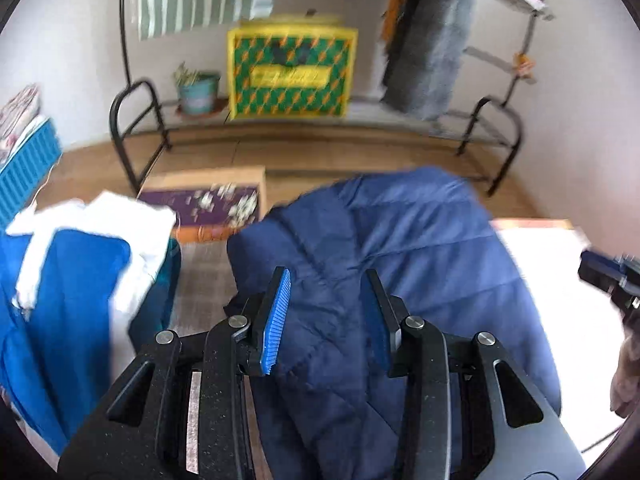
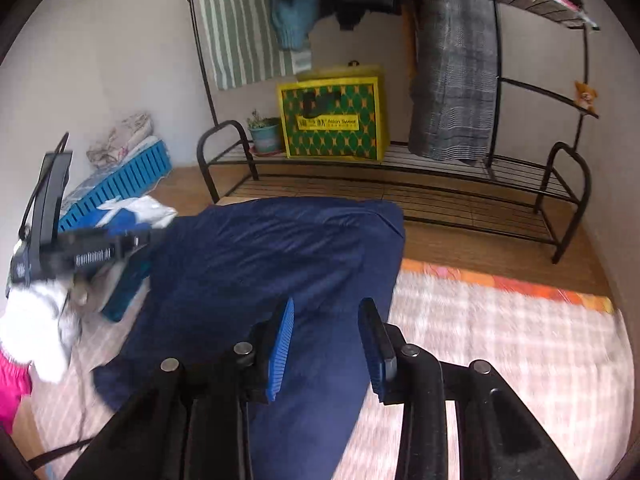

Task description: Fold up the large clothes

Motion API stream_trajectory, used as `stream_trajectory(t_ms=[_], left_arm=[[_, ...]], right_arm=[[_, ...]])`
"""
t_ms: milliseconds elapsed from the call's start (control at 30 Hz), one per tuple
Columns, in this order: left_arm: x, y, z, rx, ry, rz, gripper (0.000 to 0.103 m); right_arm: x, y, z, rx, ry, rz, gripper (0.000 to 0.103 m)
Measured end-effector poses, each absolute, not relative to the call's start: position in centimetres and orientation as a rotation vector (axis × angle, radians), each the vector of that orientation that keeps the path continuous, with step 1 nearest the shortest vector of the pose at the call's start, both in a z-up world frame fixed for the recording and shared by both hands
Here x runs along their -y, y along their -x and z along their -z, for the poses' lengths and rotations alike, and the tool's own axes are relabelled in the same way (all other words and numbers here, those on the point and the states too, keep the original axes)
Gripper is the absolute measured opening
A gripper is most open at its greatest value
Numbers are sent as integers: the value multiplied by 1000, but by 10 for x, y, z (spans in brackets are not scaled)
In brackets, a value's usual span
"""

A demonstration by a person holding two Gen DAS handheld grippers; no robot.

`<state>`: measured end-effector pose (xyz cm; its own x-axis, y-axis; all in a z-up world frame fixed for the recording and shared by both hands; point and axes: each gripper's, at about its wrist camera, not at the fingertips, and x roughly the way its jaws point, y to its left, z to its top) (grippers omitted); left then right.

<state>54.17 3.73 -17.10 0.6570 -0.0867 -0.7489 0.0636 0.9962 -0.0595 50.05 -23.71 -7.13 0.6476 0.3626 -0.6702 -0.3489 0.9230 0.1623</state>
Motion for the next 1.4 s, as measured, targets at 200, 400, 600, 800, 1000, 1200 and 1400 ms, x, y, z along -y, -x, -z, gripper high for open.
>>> stream_trajectory(t_ms=[200, 400, 600, 800, 1000, 1200, 1400], left_arm=[[-57, -544, 245, -933, 40, 24, 40], [-62, -543, 246, -918, 23, 73, 40], [-104, -534, 201, -908, 277, 289, 65], [-134, -538, 201, -992, 520, 442, 76], [-140, -531, 212, -1024, 565, 428, 76], [-118, -524, 226, -1102, 450, 311, 76], [-138, -540, 254, -1145, 672, 312, 76]], right_arm=[[217, -568, 135, -883, 6, -398, 35], [218, -573, 165, -910, -13, -398, 36], [249, -545, 127, -841, -69, -437, 59], [293, -517, 121, -786, -244, -560, 103], [316, -528, 154, -912, -354, -584, 103], [308, -534, 179, -991, -398, -637, 103], [297, -532, 192, -1033, -400, -669, 102]])
